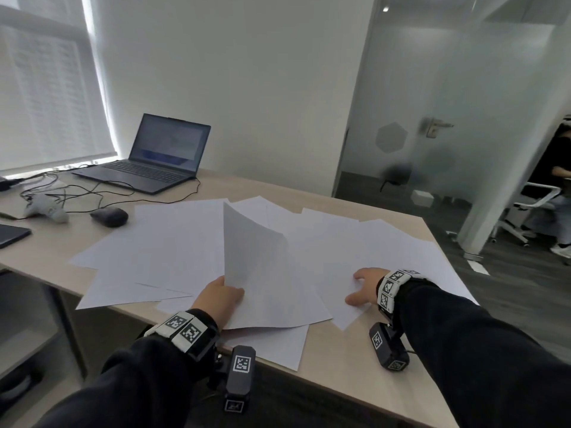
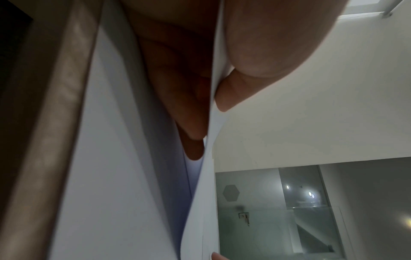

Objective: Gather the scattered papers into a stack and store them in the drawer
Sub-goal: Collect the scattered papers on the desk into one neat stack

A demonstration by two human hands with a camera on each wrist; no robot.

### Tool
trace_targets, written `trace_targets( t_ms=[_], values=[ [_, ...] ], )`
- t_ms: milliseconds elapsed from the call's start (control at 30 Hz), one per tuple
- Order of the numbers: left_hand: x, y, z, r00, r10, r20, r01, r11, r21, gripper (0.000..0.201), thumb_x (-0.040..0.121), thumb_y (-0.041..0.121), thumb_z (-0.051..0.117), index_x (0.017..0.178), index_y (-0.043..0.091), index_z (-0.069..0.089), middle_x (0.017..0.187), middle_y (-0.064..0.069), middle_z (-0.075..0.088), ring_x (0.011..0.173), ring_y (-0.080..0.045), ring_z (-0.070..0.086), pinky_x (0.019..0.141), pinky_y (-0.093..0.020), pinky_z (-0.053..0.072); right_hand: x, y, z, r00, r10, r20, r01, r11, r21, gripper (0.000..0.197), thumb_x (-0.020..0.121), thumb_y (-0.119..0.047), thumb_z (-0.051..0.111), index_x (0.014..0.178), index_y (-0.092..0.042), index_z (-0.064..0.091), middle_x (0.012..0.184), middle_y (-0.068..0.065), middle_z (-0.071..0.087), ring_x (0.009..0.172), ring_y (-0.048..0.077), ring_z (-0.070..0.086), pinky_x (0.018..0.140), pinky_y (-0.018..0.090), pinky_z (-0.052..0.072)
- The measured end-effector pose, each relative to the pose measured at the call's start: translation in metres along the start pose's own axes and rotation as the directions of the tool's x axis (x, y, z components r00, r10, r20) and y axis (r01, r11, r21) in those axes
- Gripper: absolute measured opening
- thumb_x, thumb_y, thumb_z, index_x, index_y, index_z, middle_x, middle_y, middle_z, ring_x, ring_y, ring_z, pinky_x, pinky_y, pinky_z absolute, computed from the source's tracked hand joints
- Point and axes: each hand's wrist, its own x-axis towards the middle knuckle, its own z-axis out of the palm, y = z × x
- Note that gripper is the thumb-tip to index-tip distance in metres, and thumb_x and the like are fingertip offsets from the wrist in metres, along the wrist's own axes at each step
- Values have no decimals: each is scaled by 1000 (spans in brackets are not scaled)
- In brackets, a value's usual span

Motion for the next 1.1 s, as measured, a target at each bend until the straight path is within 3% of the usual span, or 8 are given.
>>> trace_targets(
  t_ms=[167, 233, 300, 467, 733, 833, 967, 1100],
  values=[
    [4, -3, -1, 1000, -7, -7, 7, 1000, 25, 52, 69, 19, 60, 119, 6, 60, 110, -21, 68, 102, -39, 65, 97, -53, 50, 0, -6, 7, 999, -10, 31, 12, 996, -88, 111, 64, -84, 61, 154, -29, 28, 156, 8, 37, 140, 31, 41, 115, 45, 33],
    [2, -2, -1, 1000, -6, -13, 6, 999, 50, 37, 84, 8, 59, 121, 4, 60, 111, -22, 68, 103, -39, 65, 98, -52, 49, 1, -6, 6, 999, -7, 36, 10, 996, -84, 111, 64, -82, 63, 155, -28, 27, 157, 7, 36, 141, 30, 39, 116, 44, 32],
    [2, -2, -1, 1000, -6, -9, 6, 999, 52, 35, 88, 5, 56, 122, 6, 60, 112, -21, 68, 102, -39, 65, 98, -52, 49, 0, -5, 4, 1000, -2, 28, 4, 998, -64, 106, 69, -76, 66, 154, -25, 29, 157, 7, 36, 141, 29, 39, 116, 42, 33],
    [-1, 1, -1, 1000, 2, 5, -2, 999, 51, 33, 86, 7, 57, 119, 8, 61, 110, -19, 69, 102, -37, 65, 99, -51, 49, 3, 1, 4, 1000, -3, -2, 3, 999, -39, 96, 77, -65, 69, 153, -21, 32, 159, 3, 36, 142, 25, 39, 116, 36, 32],
    [-6, 3, 1, 999, 31, 12, -32, 999, 42, 60, 57, 24, 52, 115, 10, 62, 107, -17, 70, 101, -37, 66, 98, -51, 49, 1, 0, 1, 1000, -18, -2, 18, 996, -82, 86, 83, -61, 66, 153, -23, 34, 159, 5, 34, 144, 26, 37, 117, 36, 31],
    [-3, 2, 0, 999, 35, 2, -35, 999, 38, 56, 59, 23, 54, 112, 9, 63, 107, -18, 70, 100, -37, 66, 98, -52, 49, -1, 1, -2, 1000, -19, -14, 18, 996, -86, 79, 85, -55, 67, 151, -22, 38, 157, 4, 37, 141, 25, 40, 115, 34, 33],
    [-4, 1, -3, 999, 31, -17, -30, 999, 21, 40, 75, 14, 59, 114, 5, 62, 107, -22, 69, 100, -39, 66, 98, -55, 49, -4, 0, -4, 1000, -12, -10, 11, 997, -71, 77, 85, -55, 66, 150, -23, 39, 156, 3, 39, 139, 25, 43, 114, 35, 36],
    [-6, -1, -4, 999, 17, -36, -18, 1000, -16, 26, 83, 7, 57, 107, 13, 63, 102, -17, 71, 98, -38, 67, 97, -54, 49, -8, -8, -1, 1000, 12, 14, -11, 996, -87, 99, 73, -79, 59, 152, -27, 32, 154, 10, 36, 137, 32, 43, 113, 43, 36]
  ],
)
